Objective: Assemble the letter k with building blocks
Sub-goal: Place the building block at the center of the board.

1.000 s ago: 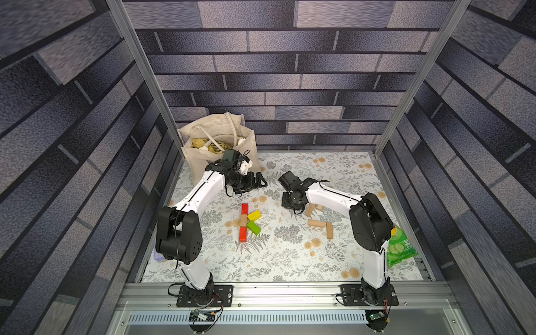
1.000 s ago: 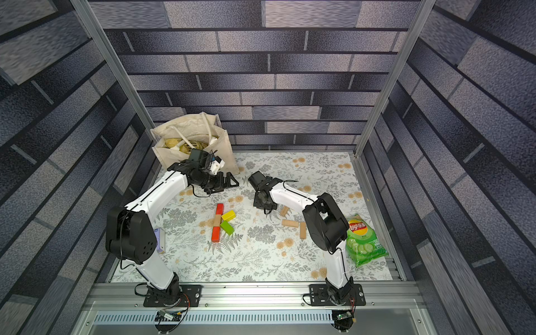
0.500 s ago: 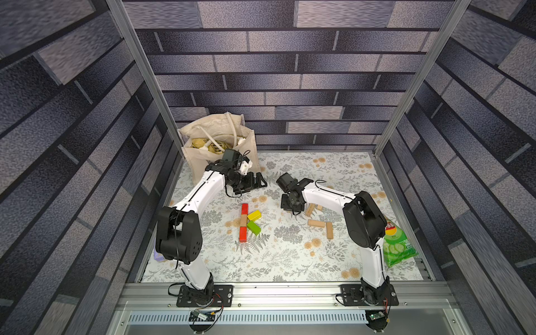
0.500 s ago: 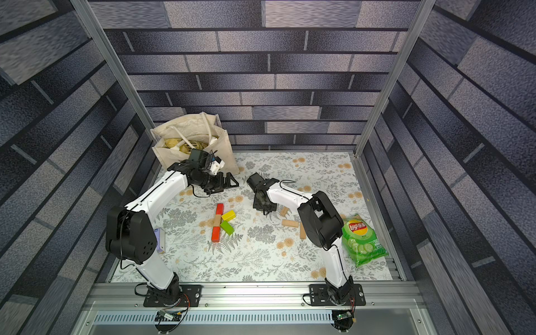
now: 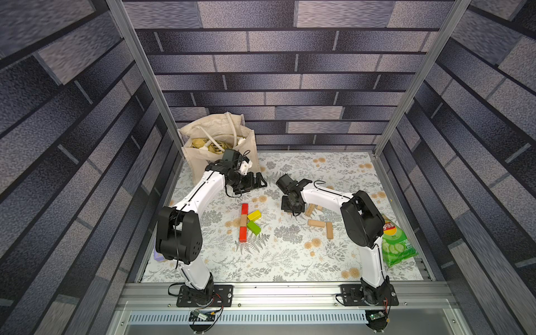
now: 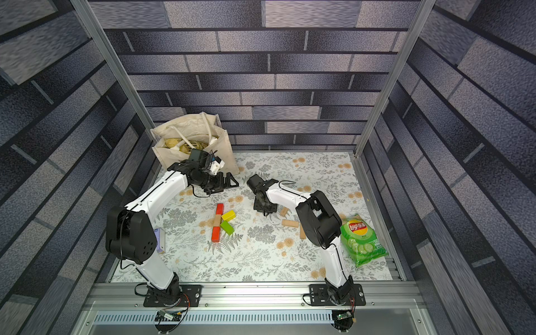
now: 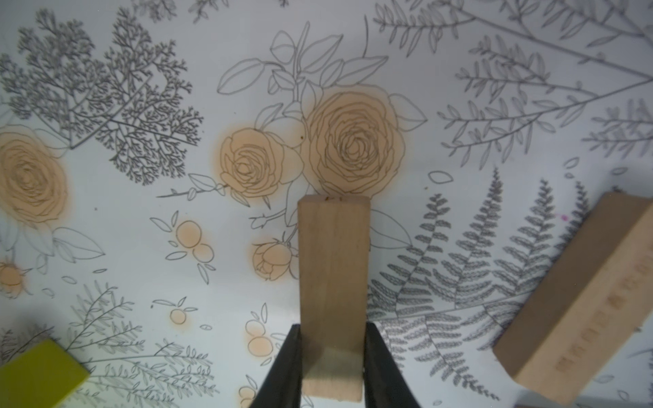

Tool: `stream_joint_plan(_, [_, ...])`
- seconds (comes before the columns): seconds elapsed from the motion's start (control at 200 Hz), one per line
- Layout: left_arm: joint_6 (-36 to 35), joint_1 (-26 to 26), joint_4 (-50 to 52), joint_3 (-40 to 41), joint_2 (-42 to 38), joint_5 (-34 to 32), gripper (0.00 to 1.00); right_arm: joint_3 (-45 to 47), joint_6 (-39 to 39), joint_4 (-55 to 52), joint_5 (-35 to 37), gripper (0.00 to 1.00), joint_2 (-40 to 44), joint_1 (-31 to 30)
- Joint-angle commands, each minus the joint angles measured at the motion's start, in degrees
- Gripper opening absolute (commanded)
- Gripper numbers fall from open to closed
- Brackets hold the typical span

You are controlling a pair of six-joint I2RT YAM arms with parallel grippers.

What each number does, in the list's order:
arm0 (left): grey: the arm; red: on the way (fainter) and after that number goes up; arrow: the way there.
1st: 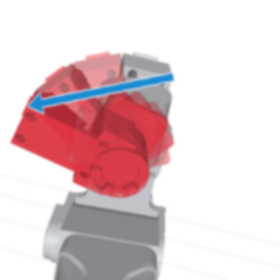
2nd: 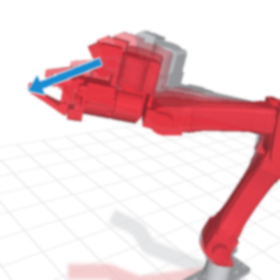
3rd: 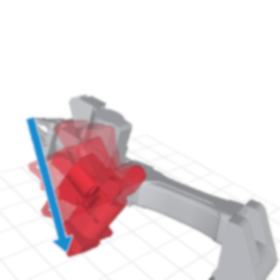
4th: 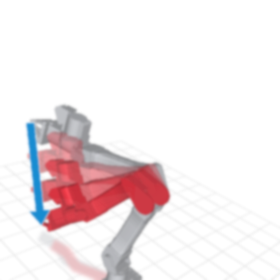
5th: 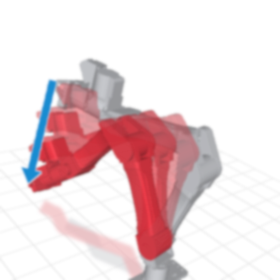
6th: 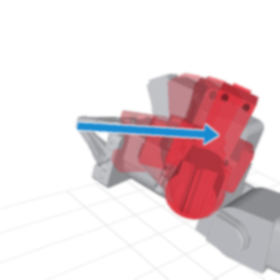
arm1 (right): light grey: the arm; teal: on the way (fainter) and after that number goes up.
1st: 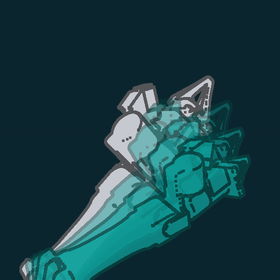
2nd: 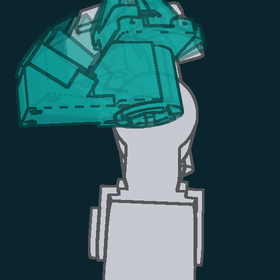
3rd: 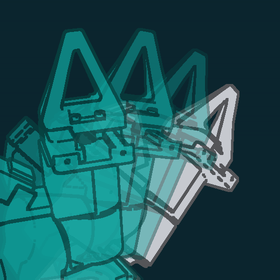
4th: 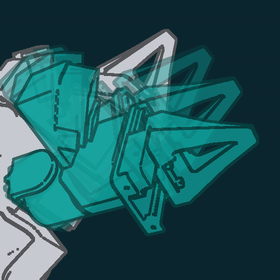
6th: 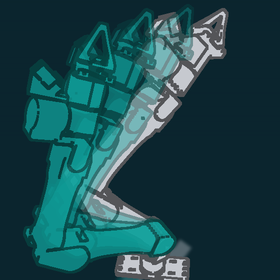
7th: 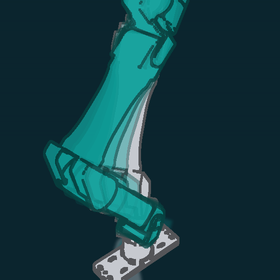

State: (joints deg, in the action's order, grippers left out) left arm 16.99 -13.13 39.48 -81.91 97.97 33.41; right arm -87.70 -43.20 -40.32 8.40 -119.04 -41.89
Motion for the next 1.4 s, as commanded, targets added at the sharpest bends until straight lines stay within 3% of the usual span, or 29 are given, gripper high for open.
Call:
stream_joint_plan(0.0, [0.23, 0.29, 1.34, -1.41, 0.75, -0.19, 1.00, -0.62, 0.29, 0.68, -0.74, 0.09, -1.17, -0.15])
stream_joint_plan(1.212, [0.14, 0.58, 1.47, -1.50, 2.04, 0.03, 1.00, -3.26, 4.62, 0.51, 1.67, 0.12, -4.44, -0.17])
stream_joint_plan(1.393, [0.06, 0.63, 1.40, -1.50, 1.98, 0.48, 1.00, -3.10, 4.78, 0.68, 2.05, 0.18, -4.23, -0.16])
